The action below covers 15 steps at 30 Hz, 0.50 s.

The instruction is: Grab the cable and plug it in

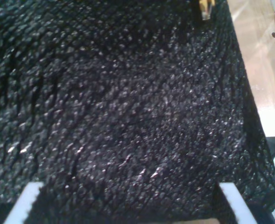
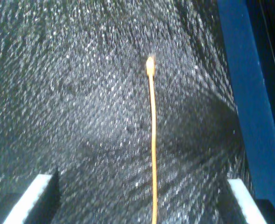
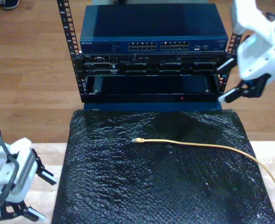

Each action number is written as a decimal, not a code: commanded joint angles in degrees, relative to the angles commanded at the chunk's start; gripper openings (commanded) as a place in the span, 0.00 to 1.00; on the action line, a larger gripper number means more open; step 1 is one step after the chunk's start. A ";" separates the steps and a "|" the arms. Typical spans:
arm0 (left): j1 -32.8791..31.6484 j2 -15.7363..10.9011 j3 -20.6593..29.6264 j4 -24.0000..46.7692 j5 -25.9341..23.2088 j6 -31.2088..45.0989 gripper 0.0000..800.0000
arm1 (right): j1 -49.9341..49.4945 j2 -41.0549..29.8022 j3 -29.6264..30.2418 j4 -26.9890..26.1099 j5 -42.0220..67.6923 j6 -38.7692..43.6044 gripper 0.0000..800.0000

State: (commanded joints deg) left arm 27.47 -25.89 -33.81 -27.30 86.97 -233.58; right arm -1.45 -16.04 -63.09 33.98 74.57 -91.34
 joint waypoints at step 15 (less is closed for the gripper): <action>-5.45 0.26 -3.87 0.00 -0.09 -5.98 1.00 | 4.31 2.73 0.00 -2.73 -2.99 2.29 0.99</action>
State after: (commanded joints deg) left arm 22.02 -25.63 -37.68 -27.30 86.88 -239.56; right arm 2.86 -13.32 -63.09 31.25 71.58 -89.05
